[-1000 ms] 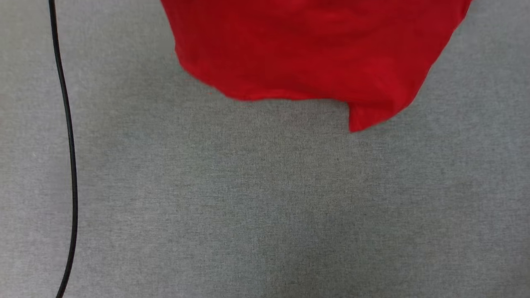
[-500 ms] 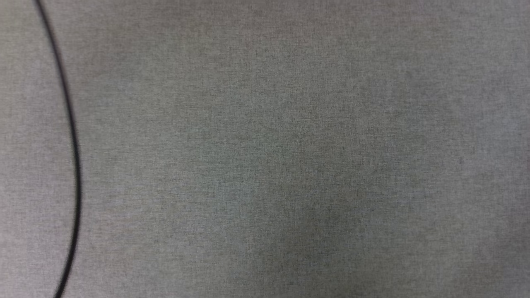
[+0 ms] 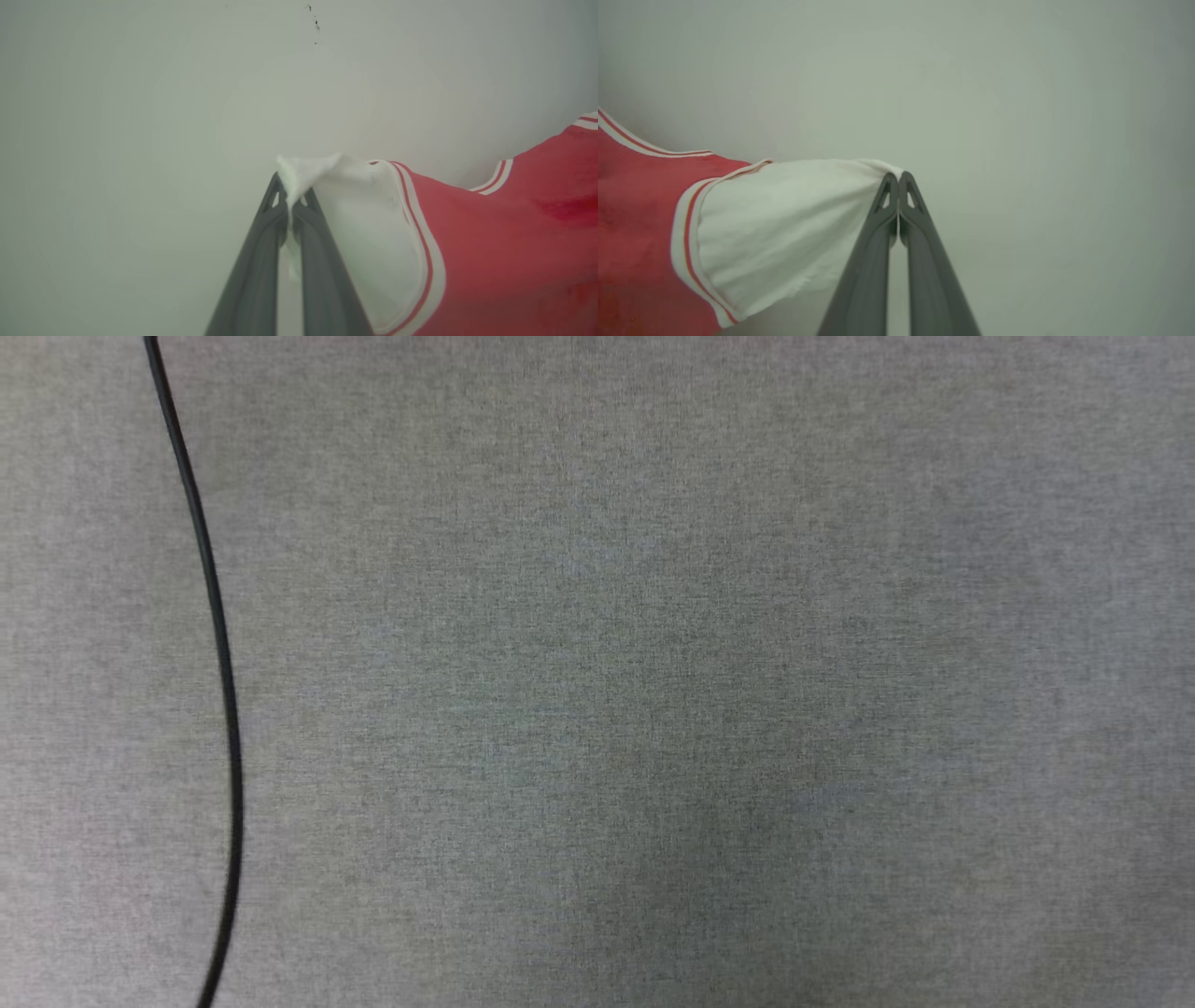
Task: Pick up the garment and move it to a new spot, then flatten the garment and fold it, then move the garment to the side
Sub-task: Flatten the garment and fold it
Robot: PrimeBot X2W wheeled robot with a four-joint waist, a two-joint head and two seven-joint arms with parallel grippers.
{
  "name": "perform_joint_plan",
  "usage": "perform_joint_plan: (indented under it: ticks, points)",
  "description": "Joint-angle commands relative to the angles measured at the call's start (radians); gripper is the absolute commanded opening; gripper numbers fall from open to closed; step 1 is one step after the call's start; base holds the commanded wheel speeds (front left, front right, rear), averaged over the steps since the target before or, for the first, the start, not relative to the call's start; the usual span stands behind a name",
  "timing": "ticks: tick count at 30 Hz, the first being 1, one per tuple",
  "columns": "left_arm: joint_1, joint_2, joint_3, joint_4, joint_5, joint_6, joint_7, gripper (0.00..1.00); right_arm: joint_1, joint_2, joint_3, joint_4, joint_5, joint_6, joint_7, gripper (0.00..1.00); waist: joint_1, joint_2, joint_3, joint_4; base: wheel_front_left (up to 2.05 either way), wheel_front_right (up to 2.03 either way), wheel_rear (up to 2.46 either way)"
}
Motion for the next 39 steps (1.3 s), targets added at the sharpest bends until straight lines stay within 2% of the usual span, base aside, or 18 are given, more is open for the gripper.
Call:
perform_joint_plan:
  ticks: [1,6,13,18,29,35,39]
  points:
    - [0.045,-0.01,-0.003,0.014,-0.013,-0.01,-0.021,0.0,0.039,0.004,0.017,0.014,0.024,-0.002,-0.026,0.0,-0.0001,0.0,-0.019,0.0,0.0,0.0,0.0]
    - [0.193,-0.03,-0.01,0.022,-0.034,-0.019,-0.068,0.0,0.177,0.016,0.08,0.017,0.101,-0.001,-0.077,0.0,-0.0001,0.0,-0.08,0.007,0.0,0.0,0.0]
    - [0.432,-0.016,0.002,-0.05,-0.044,-0.001,-0.085,0.0,0.372,0.003,0.149,-0.045,0.196,-0.001,-0.104,0.0,-0.0001,0.0,-0.172,0.008,0.0,0.0,0.0]
    - [0.687,0.001,0.043,-0.205,-0.046,0.058,-0.086,0.0,0.55,-0.02,0.186,-0.12,0.251,-0.001,-0.113,0.0,-0.0001,0.0,-0.256,0.011,0.0,0.0,0.0]
    - [1.273,0.1,0.136,-0.513,-0.098,0.204,-0.086,0.0,0.931,-0.009,0.239,-0.256,0.316,-0.001,-0.108,0.0,-0.0001,0.0,-0.406,-0.036,0.0,0.0,0.0]
    - [1.53,0.126,0.158,-0.574,-0.135,0.244,-0.085,0.0,1.124,-0.037,0.223,-0.265,0.371,-0.001,-0.108,0.0,-0.0001,0.0,-0.464,-0.042,0.0,0.0,0.0]
    - [1.656,0.114,0.181,-0.579,-0.163,0.256,-0.085,0.0,1.253,-0.058,0.232,-0.261,0.396,-0.001,-0.105,0.0,-0.0001,0.0,-0.502,-0.043,0.0,0.0,0.0]
